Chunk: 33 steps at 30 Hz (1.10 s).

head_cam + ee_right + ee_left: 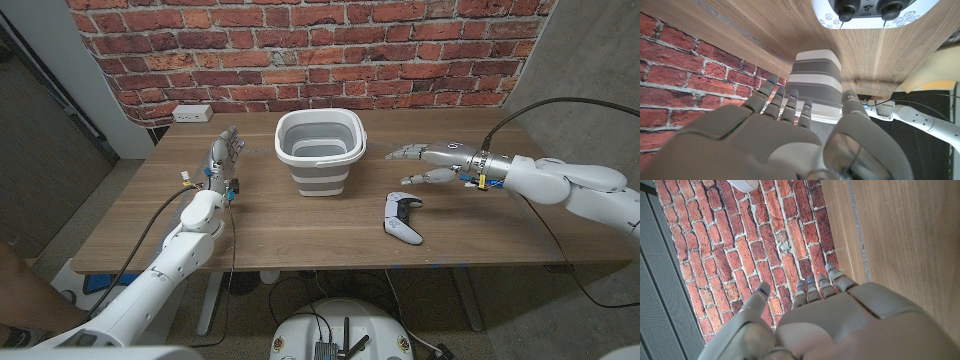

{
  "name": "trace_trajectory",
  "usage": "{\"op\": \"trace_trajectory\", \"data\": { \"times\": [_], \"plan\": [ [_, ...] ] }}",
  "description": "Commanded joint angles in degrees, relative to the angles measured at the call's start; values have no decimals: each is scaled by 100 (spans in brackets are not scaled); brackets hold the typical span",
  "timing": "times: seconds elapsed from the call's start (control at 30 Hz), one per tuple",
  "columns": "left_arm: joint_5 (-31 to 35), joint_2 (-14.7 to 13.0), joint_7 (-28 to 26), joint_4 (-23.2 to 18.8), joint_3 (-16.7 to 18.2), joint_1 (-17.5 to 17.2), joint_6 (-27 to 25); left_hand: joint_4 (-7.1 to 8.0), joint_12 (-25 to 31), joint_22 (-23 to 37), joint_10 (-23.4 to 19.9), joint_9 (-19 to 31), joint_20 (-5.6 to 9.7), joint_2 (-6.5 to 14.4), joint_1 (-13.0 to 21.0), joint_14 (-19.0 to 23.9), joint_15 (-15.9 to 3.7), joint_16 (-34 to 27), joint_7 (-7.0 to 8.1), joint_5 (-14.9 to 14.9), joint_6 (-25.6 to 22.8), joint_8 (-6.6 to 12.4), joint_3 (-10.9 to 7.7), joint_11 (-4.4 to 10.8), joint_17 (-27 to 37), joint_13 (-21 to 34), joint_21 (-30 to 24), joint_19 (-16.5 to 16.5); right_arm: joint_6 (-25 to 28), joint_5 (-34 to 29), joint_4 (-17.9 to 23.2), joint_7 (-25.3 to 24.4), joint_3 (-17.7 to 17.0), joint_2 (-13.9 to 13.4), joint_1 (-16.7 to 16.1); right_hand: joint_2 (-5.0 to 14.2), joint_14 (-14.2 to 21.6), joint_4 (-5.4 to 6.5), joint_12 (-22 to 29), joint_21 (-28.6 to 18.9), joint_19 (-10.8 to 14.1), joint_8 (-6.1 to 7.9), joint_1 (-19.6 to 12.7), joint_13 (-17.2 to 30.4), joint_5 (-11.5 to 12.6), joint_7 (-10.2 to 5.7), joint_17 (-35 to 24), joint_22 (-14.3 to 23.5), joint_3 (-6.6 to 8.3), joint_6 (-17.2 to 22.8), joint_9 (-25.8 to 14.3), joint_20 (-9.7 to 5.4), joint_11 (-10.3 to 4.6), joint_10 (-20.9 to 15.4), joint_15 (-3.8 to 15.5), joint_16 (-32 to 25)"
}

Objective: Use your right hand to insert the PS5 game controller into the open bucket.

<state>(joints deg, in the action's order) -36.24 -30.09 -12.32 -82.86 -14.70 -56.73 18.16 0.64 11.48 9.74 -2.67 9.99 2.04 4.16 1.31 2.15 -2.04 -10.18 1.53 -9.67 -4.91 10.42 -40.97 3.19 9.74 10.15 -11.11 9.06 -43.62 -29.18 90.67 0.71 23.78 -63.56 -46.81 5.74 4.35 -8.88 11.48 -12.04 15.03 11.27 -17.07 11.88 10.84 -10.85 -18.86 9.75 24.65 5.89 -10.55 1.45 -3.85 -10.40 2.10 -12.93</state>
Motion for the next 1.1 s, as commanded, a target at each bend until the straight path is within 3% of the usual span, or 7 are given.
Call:
{"op": "trace_trajectory", "data": {
  "times": [0.03,0.3,0.43,0.73,0.93,1.1],
  "plan": [
    [4,-16,-99,-74,63,-108,40,4,8,10,-23,18,292,505,40,60,-6,-13,-22,-48,-44,40,-80,-21,3,12,-11,37,-573,-415,44,840,176,-105,654,-20,-122,-112,0,36,-5,43,-204,46,82,-32,-9,23,61,-47,-39,67,9,98,59,38],
    [-36,-17,-139,-125,106,-198,35,-13,4,10,-28,19,297,505,60,65,-17,-8,-11,-52,-61,40,-100,-24,-3,12,-9,39,-929,-272,68,1745,363,-126,1109,-95,-343,-173,-4,100,-174,38,-461,95,170,-41,-17,33,131,-198,-58,203,14,205,-122,77],
    [-53,-19,-118,-121,115,-209,41,-9,7,11,-43,20,302,486,50,64,-18,-7,-7,-48,-65,39,-95,-15,1,13,-9,39,-975,-204,108,2237,452,-105,1305,-164,-457,-185,-4,113,-247,35,-608,121,221,-74,-20,35,162,-305,-67,341,30,264,-204,90],
    [-86,-53,-131,-194,117,-248,-62,13,5,11,-54,21,308,466,26,68,-10,-10,-3,-40,-82,40,-86,-17,10,14,-8,41,-1003,-286,233,2873,528,-45,1521,-531,-723,-205,-9,135,-418,36,-1057,205,271,-109,-7,24,200,-672,-94,813,86,479,-558,106],
    [-98,-115,-120,-250,125,-275,-144,31,2,12,-56,22,307,459,11,68,-14,-11,11,-36,-92,40,-81,-18,15,14,-8,44,-852,-112,421,3538,666,-4,1694,-798,-1122,-155,-48,173,-712,-5,-1482,299,214,-106,-7,13,238,-1299,-140,991,154,928,-760,139],
    [-92,-165,-158,-306,152,-303,-199,46,0,12,-59,23,304,449,-2,73,-12,-14,35,-32,-106,42,-75,-2,18,15,-8,45,-993,-303,462,3417,606,77,1671,-860,-1316,-134,-63,168,-832,-27,-1628,347,187,-128,-22,10,246,-1689,-162,1062,173,1209,-860,135]
  ]
}}
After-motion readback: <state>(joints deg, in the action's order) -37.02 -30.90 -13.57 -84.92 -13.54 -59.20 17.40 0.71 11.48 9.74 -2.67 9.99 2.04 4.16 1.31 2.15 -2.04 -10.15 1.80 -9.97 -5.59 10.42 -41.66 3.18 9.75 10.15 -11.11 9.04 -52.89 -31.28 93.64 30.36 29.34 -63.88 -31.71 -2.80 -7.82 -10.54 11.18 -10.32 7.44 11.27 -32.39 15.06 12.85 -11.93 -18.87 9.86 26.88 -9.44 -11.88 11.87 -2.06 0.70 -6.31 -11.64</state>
